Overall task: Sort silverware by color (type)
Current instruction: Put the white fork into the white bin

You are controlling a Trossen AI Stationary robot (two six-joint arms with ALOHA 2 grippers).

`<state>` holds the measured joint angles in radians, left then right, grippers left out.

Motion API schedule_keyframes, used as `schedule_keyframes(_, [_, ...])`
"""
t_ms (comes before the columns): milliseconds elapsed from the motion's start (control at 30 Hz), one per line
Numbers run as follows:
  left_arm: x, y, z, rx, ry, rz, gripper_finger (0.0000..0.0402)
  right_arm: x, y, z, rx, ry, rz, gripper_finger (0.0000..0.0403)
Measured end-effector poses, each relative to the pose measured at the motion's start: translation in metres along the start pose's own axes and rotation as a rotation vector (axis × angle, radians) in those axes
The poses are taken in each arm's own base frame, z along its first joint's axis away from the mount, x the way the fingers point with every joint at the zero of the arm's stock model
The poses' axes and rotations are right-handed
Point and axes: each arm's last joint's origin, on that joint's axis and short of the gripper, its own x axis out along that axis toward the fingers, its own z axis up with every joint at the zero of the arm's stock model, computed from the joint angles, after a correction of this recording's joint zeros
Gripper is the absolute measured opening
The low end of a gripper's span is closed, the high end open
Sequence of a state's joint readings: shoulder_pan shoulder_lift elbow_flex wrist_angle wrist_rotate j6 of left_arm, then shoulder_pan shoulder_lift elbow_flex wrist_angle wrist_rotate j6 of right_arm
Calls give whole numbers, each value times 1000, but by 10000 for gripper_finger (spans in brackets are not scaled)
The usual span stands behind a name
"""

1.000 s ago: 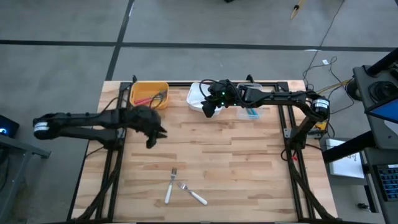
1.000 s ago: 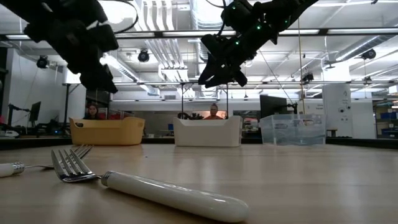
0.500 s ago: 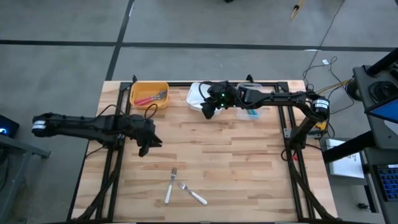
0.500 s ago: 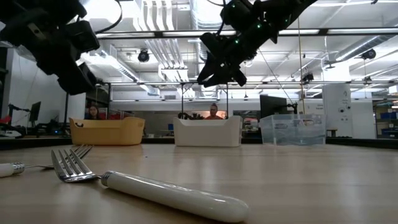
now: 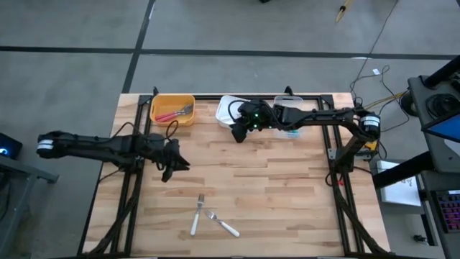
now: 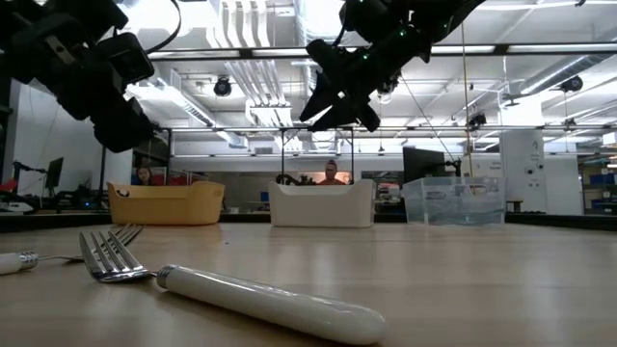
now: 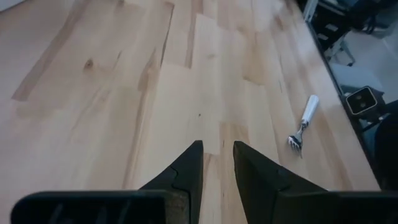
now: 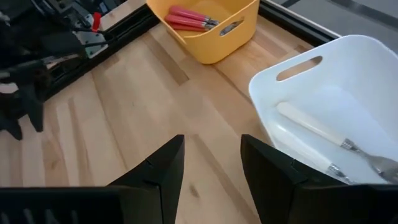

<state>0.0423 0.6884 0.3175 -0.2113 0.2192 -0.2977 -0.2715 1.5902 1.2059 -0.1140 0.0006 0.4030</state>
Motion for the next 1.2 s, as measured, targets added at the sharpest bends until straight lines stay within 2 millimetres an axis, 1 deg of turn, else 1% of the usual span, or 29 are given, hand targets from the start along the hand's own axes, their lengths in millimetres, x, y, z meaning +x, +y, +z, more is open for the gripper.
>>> schedule_keyframes(67, [4,1,-5,8,-24,-17,70,-1,6,3,7,-10,14,148])
schedule_keyframes(167, [9,1,-12,15,-85,-53,70,-5,19,10,30,-34,49,148])
schedule_keyframes(333, [14,-2,-18,73,-287,-158,70,-14,51,20,0,-73,131,148])
schedule_keyframes(400, [14,-4,-21,92,-339,-195,70,-19,63,25,-10,-92,163,148])
schedule_keyframes(500, [14,-8,-25,88,-367,-245,70,-26,79,29,-33,-111,204,148])
schedule_keyframes(600, [14,-14,-28,75,-378,-275,68,-31,91,30,-59,-113,229,148])
schedule_keyframes(767, [13,-25,-31,62,-402,-245,57,-36,102,23,-89,-49,233,148])
schedule_keyframes(967, [6,-43,-23,147,-444,-306,44,-39,110,7,-122,68,210,148])
schedule_keyframes(1100, [4,-42,-23,221,-426,-274,39,-41,114,-2,-121,128,199,148])
schedule_keyframes(1200, [2,-39,-25,239,-422,-200,39,-42,117,-8,-117,165,193,148])
